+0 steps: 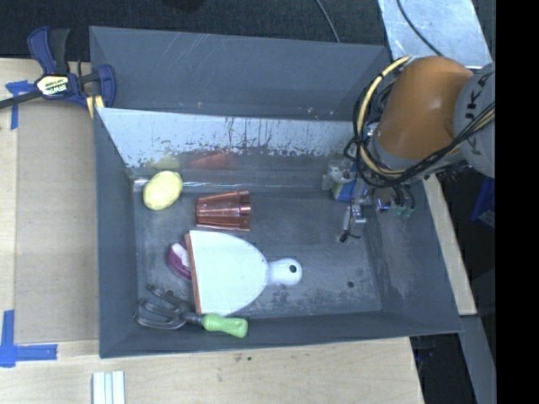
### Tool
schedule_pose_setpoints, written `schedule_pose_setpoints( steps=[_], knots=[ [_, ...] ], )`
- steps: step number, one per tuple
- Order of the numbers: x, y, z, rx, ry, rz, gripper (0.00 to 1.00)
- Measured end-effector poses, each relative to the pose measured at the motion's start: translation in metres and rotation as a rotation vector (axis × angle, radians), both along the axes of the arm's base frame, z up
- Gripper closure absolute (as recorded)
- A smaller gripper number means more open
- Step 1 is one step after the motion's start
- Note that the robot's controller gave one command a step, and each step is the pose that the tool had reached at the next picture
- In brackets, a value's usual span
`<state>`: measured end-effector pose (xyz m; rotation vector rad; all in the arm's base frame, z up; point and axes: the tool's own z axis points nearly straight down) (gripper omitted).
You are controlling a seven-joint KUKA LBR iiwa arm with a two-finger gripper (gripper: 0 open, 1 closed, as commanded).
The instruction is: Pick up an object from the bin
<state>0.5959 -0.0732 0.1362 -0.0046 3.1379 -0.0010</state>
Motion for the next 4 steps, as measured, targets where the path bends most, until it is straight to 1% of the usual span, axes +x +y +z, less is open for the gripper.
schedule_pose_setpoints(
  steps=[1,2,3,4],
  knots=[
    [0.000,0.000,0.000,0.000,0.000,0.000,0.00],
    [-0.029,-0.024,-0.068,0.000,0.001,-0.124,0.00],
    [0.018,-0.028,-0.066,0.004,0.008,-0.135,0.00],
    [-0.035,-0.070,-0.066,0.003,0.000,-0.153,0.00]
  ],
)
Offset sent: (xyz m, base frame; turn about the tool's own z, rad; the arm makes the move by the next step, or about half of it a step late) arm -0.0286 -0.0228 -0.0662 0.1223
